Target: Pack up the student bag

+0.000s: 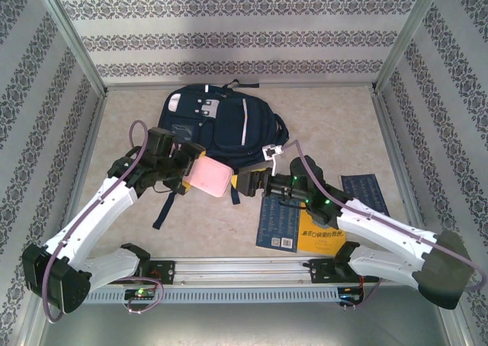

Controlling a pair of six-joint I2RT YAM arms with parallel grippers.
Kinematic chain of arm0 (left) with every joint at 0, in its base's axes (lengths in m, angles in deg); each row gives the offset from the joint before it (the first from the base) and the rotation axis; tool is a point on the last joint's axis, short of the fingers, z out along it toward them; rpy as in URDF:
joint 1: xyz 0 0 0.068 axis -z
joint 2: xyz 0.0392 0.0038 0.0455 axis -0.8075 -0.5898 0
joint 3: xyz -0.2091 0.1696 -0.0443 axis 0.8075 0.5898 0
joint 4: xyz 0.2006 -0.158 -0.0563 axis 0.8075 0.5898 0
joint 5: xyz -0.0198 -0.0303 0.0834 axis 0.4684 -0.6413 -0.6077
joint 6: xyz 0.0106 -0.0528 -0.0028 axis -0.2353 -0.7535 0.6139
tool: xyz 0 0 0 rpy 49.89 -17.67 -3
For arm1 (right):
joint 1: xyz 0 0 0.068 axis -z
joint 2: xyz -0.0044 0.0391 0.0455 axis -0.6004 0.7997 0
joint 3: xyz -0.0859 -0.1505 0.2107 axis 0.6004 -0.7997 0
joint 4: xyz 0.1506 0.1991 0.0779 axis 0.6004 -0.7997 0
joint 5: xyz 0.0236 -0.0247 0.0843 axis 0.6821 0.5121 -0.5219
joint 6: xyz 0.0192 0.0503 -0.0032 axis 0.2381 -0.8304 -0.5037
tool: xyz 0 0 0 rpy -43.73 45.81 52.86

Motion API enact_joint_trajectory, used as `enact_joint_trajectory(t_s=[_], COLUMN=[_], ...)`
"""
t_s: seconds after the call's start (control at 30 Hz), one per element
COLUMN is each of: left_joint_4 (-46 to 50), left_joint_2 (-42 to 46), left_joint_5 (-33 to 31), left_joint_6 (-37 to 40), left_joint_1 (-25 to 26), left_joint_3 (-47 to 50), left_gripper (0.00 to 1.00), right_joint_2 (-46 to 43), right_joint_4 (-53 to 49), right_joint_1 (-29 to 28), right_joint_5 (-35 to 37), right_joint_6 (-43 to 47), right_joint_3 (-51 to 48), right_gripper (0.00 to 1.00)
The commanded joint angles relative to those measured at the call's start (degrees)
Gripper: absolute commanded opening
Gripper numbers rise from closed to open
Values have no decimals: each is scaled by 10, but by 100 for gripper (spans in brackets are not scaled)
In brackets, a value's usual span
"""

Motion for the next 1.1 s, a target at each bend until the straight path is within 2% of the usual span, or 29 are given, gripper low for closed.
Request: enact_joint_trajectory(t_s=[0.0, 0.27, 0.47, 0.67, 0.87, 1.07], left_joint_4=[-46, -73, -82, -82, -89, -71], left_joint_2=[-1, 5, 9, 7, 3, -15], left_joint_5=[-3, 7, 6, 3, 4, 11], left_joint_6=[-34, -54, -61, -63, -63, -33], left_joint_1=[20, 34, 42, 43, 44, 46], left_joint_3=[-15, 0, 6, 6, 14, -4], left_gripper=[78, 78, 78, 78, 81, 92], right_joint_2=[25, 85, 133, 166, 178, 161], right_joint_4=[73, 135, 230, 297, 305, 294], right_joint_1=[-9, -19, -26, -33, -37, -35], right_joint_5=[-6, 6, -6, -12, -1, 28], right_joint_6=[-12, -28, -64, -86, -96, -97], right_joint_3=[-4, -9, -13, -16, -22, -35], right_gripper=[96, 95, 87, 66, 36, 30])
